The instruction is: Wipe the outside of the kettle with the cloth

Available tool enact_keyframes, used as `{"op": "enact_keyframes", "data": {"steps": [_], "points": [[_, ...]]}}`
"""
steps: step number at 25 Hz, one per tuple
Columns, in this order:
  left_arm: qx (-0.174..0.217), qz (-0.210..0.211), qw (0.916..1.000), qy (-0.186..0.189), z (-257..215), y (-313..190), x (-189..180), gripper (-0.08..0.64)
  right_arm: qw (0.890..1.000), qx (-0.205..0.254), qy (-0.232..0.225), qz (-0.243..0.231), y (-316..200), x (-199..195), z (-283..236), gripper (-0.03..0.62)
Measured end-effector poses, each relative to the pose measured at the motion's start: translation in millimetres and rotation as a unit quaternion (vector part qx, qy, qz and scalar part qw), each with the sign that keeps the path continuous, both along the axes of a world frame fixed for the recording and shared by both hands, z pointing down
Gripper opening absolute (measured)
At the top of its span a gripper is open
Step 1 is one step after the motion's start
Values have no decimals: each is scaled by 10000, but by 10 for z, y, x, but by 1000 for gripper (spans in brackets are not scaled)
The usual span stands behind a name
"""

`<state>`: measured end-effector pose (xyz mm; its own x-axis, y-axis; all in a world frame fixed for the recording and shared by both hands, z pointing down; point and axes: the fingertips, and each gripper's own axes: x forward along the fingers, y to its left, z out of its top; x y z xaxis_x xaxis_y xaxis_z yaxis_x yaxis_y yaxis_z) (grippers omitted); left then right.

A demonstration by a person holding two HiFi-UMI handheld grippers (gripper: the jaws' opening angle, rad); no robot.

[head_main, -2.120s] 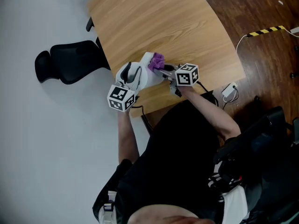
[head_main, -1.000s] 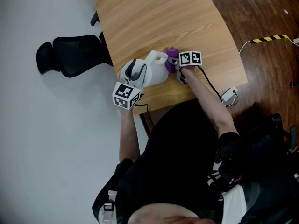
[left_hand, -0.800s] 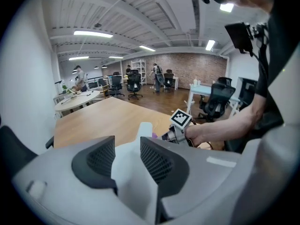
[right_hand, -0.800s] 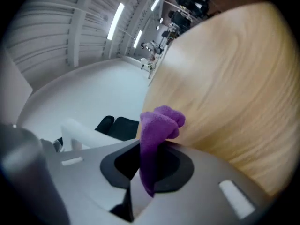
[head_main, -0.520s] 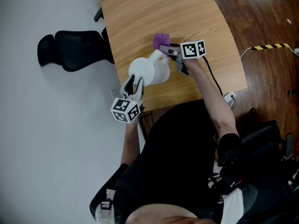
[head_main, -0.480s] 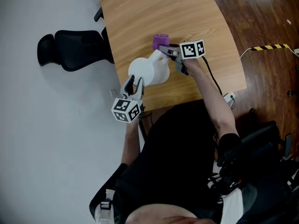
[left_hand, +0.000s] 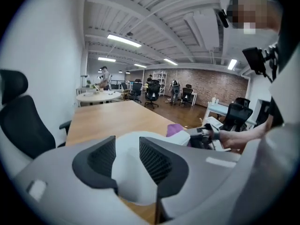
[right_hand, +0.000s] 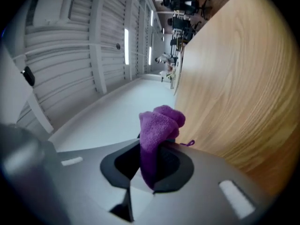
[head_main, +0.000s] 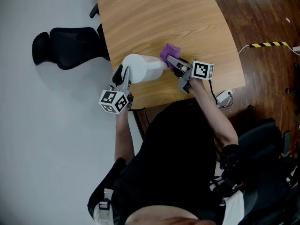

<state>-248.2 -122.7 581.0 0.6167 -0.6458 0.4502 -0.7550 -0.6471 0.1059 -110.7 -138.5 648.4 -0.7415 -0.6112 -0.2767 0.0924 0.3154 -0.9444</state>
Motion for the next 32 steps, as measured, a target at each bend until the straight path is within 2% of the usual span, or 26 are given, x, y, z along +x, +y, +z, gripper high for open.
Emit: {"op": "enact_keyframes", "data": {"steps": [2,3,5,7,9,11,13,15,17,19,21,22,24,26,30,32], "points": [[273,221,9990,-290,-166,-50,212,17,9969,512,-432,424,8,219,-458,48],[316,393,9977,-444,-175,-65,342,17,9957,576,-560,467,36,239,-598,48],[159,652,9950,-733,-46,-76,542,17,9953,707,-570,328,102,116,-747,48],[-77,681,9929,-973,120,-70,620,17,9975,557,-364,255,138,-34,-552,51],[-88,669,9906,-1186,208,-43,643,17,9991,235,-166,318,114,-75,-129,51],[20,683,9888,-1331,252,-10,645,17,9974,-644,282,125,146,-152,625,51],[116,679,9872,-1435,283,10,611,17,9879,-1384,628,-304,237,-244,1207,51],[192,723,9864,-1465,286,13,582,17,9796,-1593,1042,-645,276,-244,1385,49],[173,772,9881,-1322,234,35,579,17,9816,-1284,1278,-598,172,-146,1187,51],[21,623,9913,-1158,181,86,528,17,9903,-619,1131,-520,40,-118,757,51],[-142,448,9922,-1153,229,164,422,17,9921,-4,975,-796,49,-244,404,51],[-203,407,9928,-1105,269,191,377,17,9901,142,979,-995,97,-331,327,51],[-245,446,9941,-957,298,198,333,18,9875,143,1016,-1192,192,-449,290,51],[-189,663,9932,-941,286,171,329,18,9888,27,896,-1195,302,-511,310,51],[182,1469,9849,-892,248,91,460,18,9876,-326,688,-1373,629,-603,578,51],[344,1672,9801,-1018,178,59,532,18,9899,-472,666,-1161,646,-525,701,51]]}}
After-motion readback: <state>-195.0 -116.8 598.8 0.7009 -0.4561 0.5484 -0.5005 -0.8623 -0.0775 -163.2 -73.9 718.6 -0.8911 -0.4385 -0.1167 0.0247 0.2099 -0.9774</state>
